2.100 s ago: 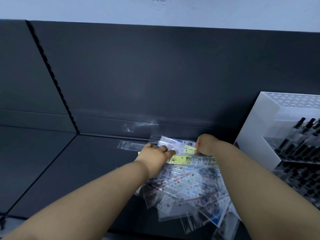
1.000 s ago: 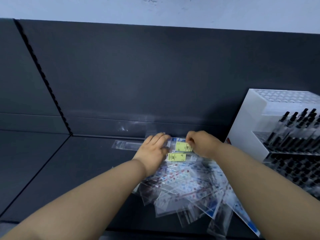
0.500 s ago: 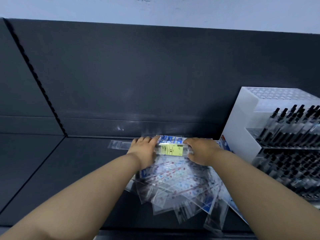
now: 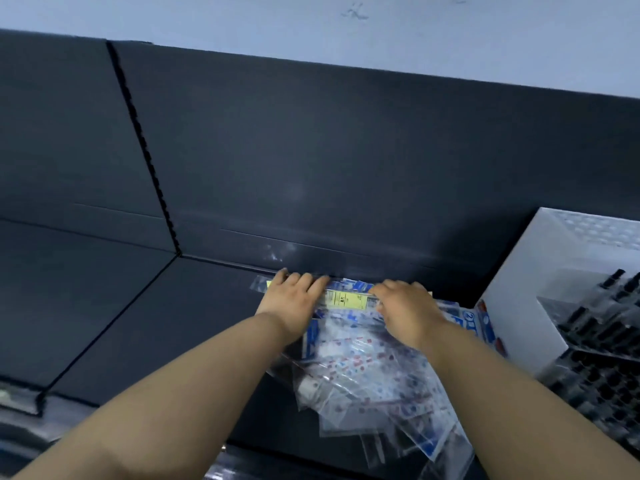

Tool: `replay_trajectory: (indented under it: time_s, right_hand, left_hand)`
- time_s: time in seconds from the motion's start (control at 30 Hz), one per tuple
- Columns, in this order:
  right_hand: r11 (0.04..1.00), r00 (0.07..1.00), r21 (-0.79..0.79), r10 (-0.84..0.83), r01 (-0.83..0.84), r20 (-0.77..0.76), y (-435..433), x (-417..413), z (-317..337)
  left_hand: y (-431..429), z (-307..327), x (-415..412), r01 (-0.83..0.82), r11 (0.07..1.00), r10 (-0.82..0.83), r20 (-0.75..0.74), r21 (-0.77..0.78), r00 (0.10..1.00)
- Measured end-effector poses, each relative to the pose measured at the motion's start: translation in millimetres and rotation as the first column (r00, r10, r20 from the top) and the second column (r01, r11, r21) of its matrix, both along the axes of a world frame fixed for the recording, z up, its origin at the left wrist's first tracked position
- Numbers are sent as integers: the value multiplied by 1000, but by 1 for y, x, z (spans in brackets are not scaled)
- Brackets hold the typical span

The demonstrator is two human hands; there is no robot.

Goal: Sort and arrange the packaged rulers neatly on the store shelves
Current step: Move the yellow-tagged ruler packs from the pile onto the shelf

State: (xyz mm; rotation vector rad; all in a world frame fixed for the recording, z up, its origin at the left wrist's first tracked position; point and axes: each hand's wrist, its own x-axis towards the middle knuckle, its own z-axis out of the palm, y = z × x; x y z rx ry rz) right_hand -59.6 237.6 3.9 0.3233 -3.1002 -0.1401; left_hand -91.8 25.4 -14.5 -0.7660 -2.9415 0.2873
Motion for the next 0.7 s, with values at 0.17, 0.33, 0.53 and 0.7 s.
replay_trajectory:
  time_s: [0.17, 0.33, 0.53, 0.7]
  right_hand:
    - [995, 996, -51, 88, -87, 7, -46, -10, -3]
    - [979, 985, -105, 175, -175, -3, -125, -18, -3]
    - [954, 962, -130, 264, -271, -67, -272, -31, 4]
    - [940, 955, -171, 289, -296, -68, -415, -37, 2]
  left_hand:
    - [-47, 9, 3, -72, 986, 66, -45, -149, 997]
    - [-128, 15, 17, -121, 978, 112, -61, -173, 992]
    - [-286, 11, 32, -196, 966, 169, -166, -167, 972]
    - [-446, 14, 65, -261, 954, 237, -158, -146, 958]
